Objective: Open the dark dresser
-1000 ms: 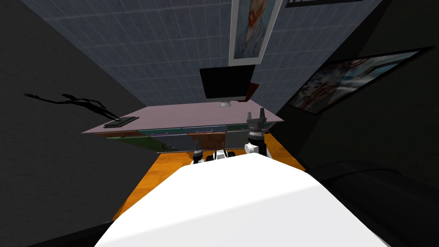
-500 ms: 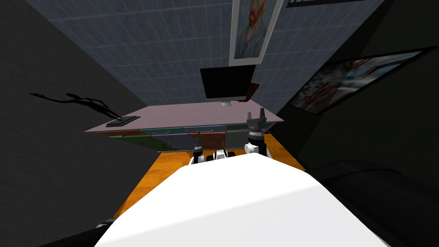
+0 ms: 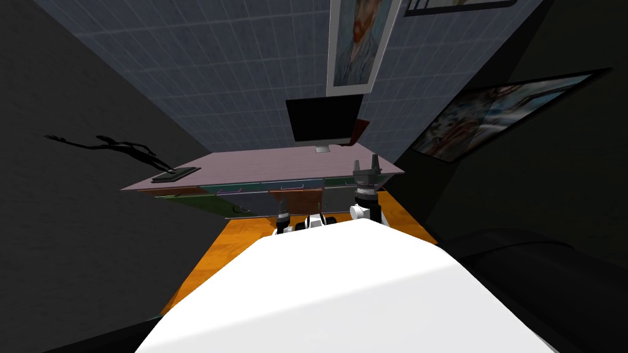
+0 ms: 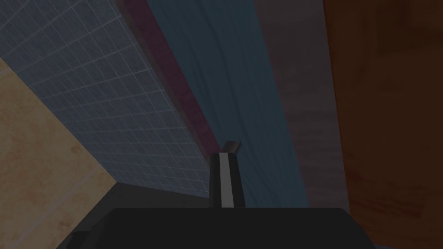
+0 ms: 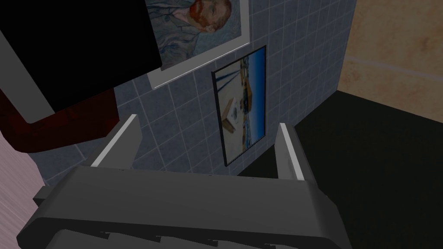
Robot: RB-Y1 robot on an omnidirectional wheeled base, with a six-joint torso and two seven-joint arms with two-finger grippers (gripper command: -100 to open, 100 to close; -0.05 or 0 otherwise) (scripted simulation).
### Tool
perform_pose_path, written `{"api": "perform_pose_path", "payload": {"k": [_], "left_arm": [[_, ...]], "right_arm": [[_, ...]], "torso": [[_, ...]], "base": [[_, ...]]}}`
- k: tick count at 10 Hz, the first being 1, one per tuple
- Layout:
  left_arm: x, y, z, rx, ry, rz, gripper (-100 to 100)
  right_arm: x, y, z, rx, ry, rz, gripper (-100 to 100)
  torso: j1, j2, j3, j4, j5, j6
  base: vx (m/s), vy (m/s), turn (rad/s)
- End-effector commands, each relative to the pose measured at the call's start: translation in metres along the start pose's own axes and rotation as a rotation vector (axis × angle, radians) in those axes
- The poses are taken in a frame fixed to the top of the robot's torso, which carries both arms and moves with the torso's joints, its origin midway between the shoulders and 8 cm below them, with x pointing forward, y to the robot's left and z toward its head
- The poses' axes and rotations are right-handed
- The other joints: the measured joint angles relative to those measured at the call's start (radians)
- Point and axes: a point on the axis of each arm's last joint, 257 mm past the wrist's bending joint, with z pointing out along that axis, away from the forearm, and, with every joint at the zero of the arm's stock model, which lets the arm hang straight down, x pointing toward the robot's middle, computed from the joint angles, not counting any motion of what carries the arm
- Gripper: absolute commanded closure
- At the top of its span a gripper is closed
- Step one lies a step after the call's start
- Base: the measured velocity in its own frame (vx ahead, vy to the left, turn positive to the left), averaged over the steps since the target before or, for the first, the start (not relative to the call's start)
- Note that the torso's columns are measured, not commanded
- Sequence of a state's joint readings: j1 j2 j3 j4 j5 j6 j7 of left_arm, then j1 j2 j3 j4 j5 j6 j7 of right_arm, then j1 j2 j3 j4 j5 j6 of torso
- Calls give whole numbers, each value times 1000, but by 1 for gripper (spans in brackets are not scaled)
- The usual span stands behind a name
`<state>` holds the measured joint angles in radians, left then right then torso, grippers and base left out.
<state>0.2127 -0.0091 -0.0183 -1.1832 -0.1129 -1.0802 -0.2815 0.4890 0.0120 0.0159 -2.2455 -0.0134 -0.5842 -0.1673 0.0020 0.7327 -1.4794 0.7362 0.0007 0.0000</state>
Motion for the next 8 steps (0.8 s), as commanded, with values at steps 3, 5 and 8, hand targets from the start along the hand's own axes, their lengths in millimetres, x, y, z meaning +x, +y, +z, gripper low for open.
{"api": "perform_pose_path", "payload": {"k": [3, 5, 8], "left_arm": [[-15, 9, 4, 3, 58, 56, -100], [-20, 14, 11, -1, 85, 78, -100], [-23, 21, 24, -13, 113, 93, -100]], "right_arm": [[0, 0, 0, 0, 0, 0, 0], [0, 0, 0, 0, 0, 0, 0], [0, 0, 0, 0, 0, 0, 0]], "torso": [[-2, 8, 5, 3, -1, 0], [-2, 7, 4, 2, -1, 0], [-2, 5, 3, 2, -1, 0]], "base": [[-14, 2, 3], [-37, 7, 5], [-43, 8, 6]]}}
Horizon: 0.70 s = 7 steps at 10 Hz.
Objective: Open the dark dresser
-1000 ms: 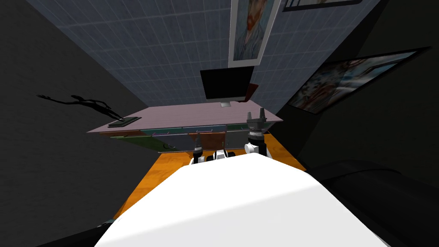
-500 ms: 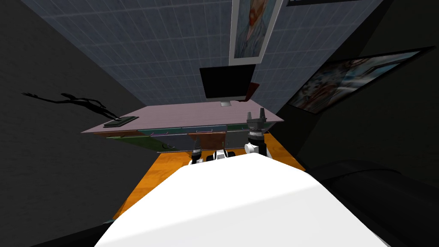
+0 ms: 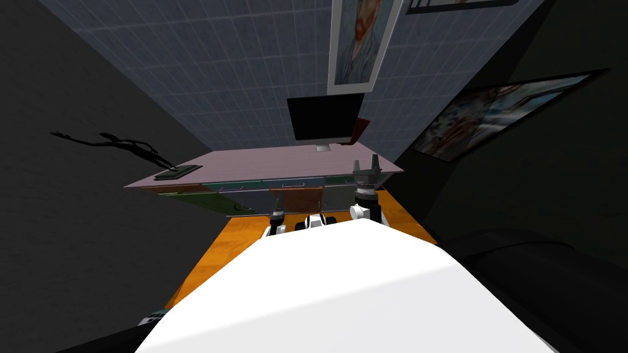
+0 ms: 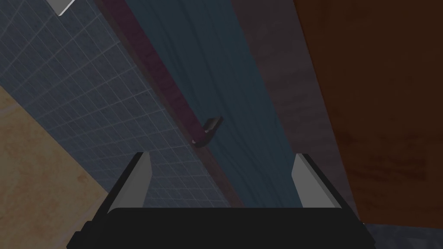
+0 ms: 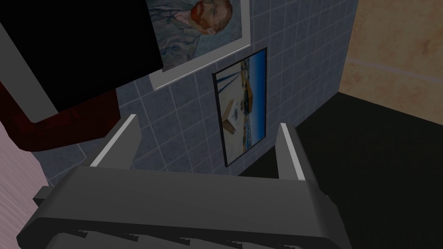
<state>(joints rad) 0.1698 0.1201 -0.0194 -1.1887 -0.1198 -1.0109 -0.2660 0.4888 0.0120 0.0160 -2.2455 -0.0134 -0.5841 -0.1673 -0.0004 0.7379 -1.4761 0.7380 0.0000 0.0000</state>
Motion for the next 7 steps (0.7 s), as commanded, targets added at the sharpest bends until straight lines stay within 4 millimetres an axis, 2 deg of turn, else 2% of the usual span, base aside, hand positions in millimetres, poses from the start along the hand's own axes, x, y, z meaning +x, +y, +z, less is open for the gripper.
{"api": "perform_pose_path", "payload": {"k": [1, 7], "left_arm": [[-2, 5, 12, -14, 21, 7, -100], [10, 13, 52, -65, 43, -30, -100]], "right_arm": [[0, 0, 0, 0, 0, 0, 0], [0, 0, 0, 0, 0, 0, 0]], "torso": [[0, 0, 0, 0, 0, 0], [0, 0, 0, 0, 0, 0]], "base": [[-44, 6, 7], [-60, 12, 9]]}}
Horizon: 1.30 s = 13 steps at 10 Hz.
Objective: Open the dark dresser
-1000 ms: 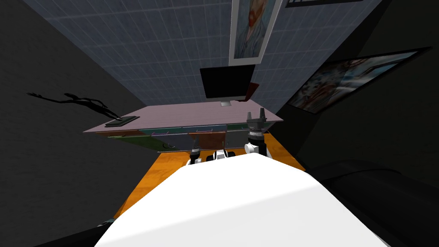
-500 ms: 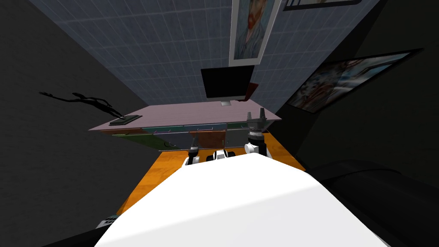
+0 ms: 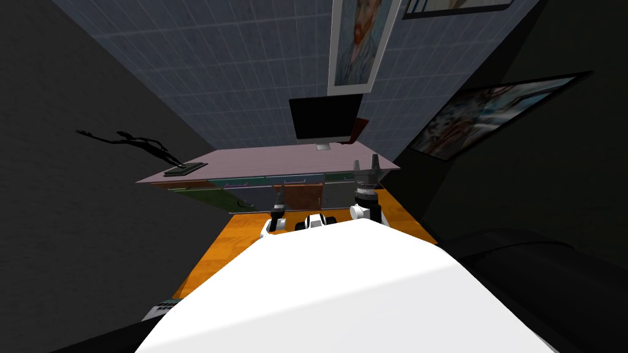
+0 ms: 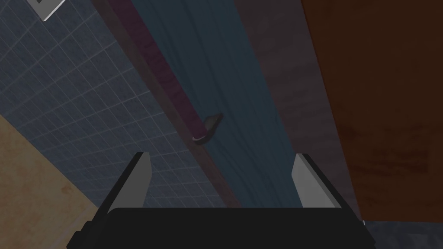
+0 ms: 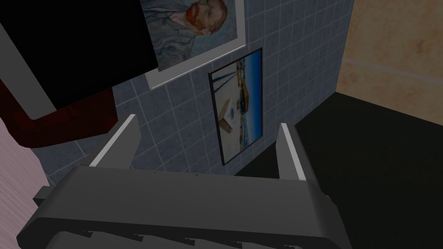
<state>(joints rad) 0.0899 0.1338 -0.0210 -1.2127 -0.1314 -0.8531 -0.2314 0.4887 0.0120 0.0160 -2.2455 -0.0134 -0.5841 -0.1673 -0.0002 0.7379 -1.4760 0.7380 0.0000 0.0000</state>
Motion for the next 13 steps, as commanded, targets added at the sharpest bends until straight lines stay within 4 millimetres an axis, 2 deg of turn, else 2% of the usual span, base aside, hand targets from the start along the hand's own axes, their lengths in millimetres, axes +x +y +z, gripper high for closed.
{"api": "perform_pose_path", "payload": {"k": [1, 13], "left_arm": [[6, 2, 15, -23, 6, -21, -100], [16, 9, 74, -110, 50, -55, -100]], "right_arm": [[0, 0, 0, 0, 0, 0, 0], [0, 0, 0, 0, 0, 0, 0]], "torso": [[0, -1, 0, 0, 0, 0], [0, 0, 0, 0, 0, 0]], "base": [[-49, 6, 5], [-48, 11, 7]]}}
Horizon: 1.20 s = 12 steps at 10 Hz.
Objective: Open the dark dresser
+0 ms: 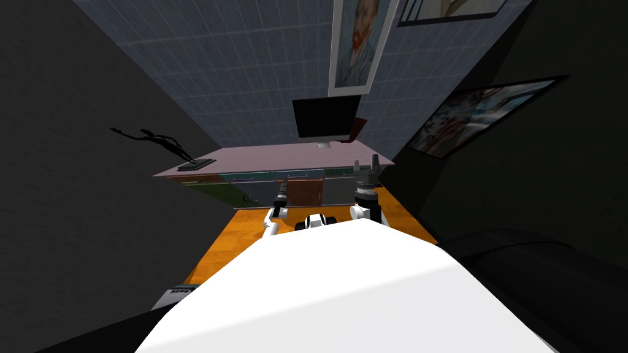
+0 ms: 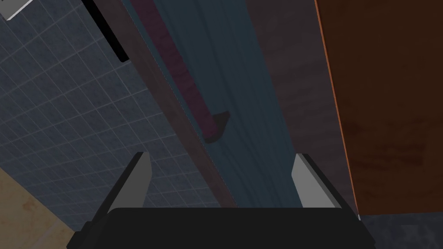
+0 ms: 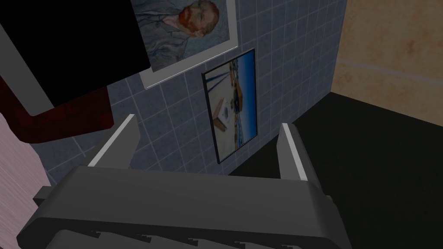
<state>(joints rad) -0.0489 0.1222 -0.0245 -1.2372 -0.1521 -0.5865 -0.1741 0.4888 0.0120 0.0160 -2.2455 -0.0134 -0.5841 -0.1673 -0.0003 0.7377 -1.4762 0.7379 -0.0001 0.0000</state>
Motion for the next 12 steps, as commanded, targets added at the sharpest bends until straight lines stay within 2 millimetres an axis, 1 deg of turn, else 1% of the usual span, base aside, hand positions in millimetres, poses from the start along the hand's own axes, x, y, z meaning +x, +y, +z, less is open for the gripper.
{"api": "perform_pose_path", "payload": {"k": [1, 5, 6, 7, 8, 9, 10, 11, 12], "left_arm": [[3, 0, 12, -22, 7, -13, -100], [10, -2, 29, -51, 15, -39, -100], [16, -4, 35, -61, 16, -57, -100], [18, -5, 36, -64, 16, -64, -100], [16, -4, 35, -60, 16, -58, -100], [13, -8, 44, -63, 15, -59, -100], [14, -7, 40, -59, 15, -58, -100], [13, -7, 41, -61, 15, -59, 100], [-13, 2, 32, -76, -22, -54, 100]], "right_arm": [[0, 0, 0, 0, 0, 0, 0], [0, 0, 0, 0, 0, 0, 0], [0, 0, 0, 0, 0, 0, 0], [0, 0, 0, 0, 0, 0, 0], [0, 0, 0, 0, 0, 0, 0], [0, 0, 0, 0, 0, 0, 0], [0, 0, 0, 0, 0, 0, 0], [0, 0, 0, 0, 0, 0, 0], [0, 0, 0, 0, 0, 0, 0]], "torso": [[0, 0, 0, 0, 0, 0], [0, 0, 0, 0, 0, 0], [0, 0, 0, 0, 0, 0], [1, 0, 0, 0, 0, 0], [0, 0, 0, 0, 0, 0], [0, -1, 0, 0, 0, 0], [0, -4, -2, -1, 0, 0], [0, -2, -1, -1, 0, 0], [0, 1, 0, 0, 0, 0]], "base": [[-45, 6, 6], [-43, 6, 7], [-49, 11, 9], [-44, 8, 3], [-17, 3, -2], [41, -5, -17], [28, -3, -5], [0, 0, 0], [-68, -22, -282]]}}
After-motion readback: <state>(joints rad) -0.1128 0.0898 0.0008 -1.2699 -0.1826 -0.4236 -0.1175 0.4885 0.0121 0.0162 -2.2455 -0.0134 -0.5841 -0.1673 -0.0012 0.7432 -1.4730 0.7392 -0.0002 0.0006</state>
